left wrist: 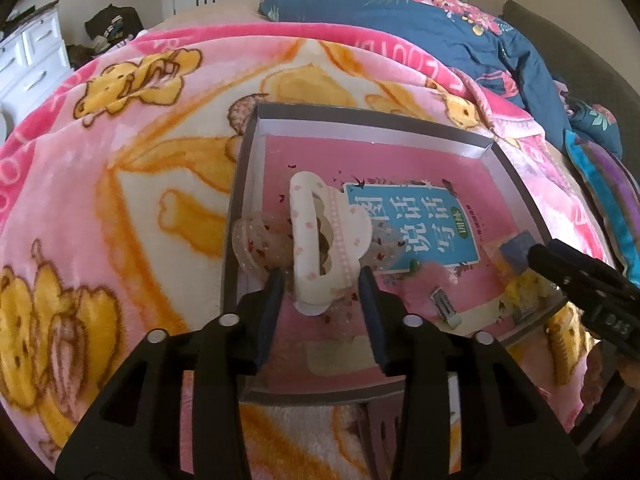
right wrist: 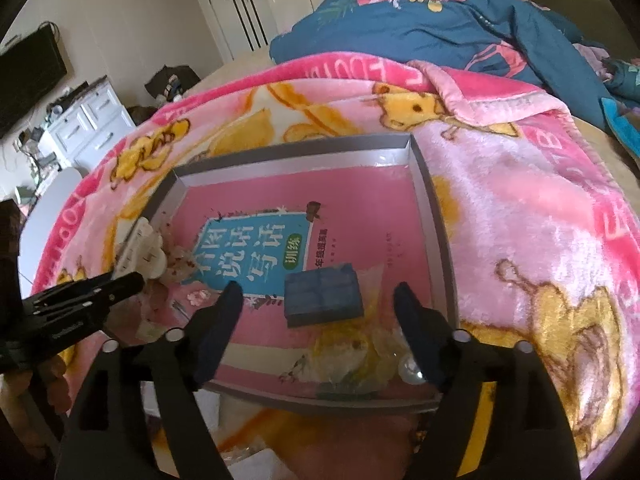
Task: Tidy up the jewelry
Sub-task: 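Open both tools and lift them away from the tray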
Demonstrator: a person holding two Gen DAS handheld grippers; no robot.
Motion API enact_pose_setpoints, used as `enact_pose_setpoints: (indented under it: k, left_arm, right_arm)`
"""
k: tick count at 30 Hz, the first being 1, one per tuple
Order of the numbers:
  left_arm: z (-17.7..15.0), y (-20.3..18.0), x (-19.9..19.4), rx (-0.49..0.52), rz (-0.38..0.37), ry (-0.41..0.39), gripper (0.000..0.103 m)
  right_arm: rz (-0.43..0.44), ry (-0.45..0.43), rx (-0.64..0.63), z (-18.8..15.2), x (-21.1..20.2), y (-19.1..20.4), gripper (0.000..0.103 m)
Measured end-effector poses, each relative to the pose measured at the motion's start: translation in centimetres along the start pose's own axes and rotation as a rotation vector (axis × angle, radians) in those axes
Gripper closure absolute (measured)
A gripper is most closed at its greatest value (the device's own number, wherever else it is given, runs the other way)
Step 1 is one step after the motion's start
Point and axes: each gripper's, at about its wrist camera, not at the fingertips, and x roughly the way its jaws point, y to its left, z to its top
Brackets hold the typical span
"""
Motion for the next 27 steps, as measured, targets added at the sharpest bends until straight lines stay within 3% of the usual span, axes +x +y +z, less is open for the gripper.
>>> enact_pose_setpoints:
  k: [5, 15, 21, 27]
  left_arm:
    - [0.2, 0.2, -1.1, -0.004, 0.008, -0.011, 0.052]
    - [0.7, 0.4, -5.9, -0.042, 0.006, -0.091, 0.020]
    - [0.5, 0.0, -8.9, -0.049, 0.013, -0.143, 0.011]
    - [-0.3, -0.5, -11.6, -0.045, 0.009, -0.183, 0.010]
  right_arm:
    - [0.005, -0.022, -0.003, 0.3, -1.4, -0.2, 0.017]
    - [0.012, -0.086, -0.022, 1.0, -5.9, -0.4, 0.013]
    - [0.013, -0.131, -0.050, 1.0, -8.9, 0.1, 0.011]
    - [0.011, -0.177, -0.098, 0.4, -11.9, 1.0, 0.007]
